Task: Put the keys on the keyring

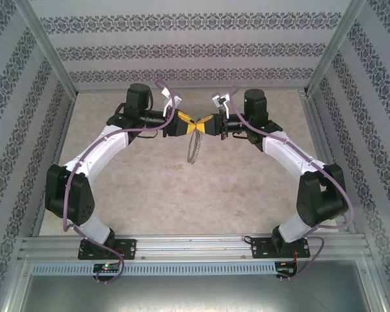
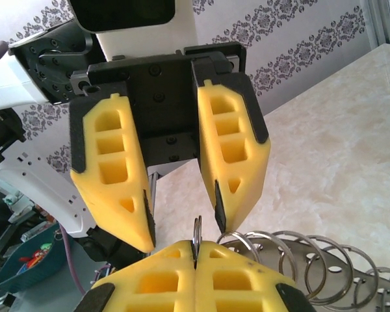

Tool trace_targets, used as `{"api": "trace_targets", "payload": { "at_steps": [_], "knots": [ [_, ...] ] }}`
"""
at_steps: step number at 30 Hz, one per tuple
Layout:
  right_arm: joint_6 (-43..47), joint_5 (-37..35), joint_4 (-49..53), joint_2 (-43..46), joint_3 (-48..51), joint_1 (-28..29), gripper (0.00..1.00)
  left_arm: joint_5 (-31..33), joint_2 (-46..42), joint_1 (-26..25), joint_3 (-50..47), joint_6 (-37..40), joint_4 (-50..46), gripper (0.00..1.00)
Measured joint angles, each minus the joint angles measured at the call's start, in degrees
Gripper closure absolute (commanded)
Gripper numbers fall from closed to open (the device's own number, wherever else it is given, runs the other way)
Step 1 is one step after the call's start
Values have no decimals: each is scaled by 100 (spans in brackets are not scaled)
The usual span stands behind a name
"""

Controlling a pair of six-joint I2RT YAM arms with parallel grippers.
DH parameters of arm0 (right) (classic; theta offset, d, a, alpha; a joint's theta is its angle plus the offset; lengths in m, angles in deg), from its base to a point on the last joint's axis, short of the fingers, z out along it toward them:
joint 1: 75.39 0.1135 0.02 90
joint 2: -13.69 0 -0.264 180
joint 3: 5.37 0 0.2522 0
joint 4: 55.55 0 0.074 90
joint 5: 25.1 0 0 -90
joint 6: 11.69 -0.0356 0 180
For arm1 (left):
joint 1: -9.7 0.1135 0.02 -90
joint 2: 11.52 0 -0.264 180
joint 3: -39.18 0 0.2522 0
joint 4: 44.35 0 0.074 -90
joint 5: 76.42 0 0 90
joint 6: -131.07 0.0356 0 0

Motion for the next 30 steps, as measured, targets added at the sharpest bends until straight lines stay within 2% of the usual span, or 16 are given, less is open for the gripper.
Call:
{"api": "trace_targets", "payload": {
  "at_steps": [7,13,17,25,30],
  "knots": [
    [2,24,-7,-81,-114,-2,100,-103,48,2,-2,-284,275,68],
    [2,63,-7,-131,-114,-2,100,-144,68,7,-4,-542,623,78],
    [2,81,-7,-136,-114,-2,100,-190,90,28,-15,-599,684,70],
    [2,79,-7,-151,-114,-44,100,-254,90,28,-42,-551,684,62],
    [-2,79,-9,-151,-114,-76,100,-249,90,28,-44,-535,667,67]
  ]
}}
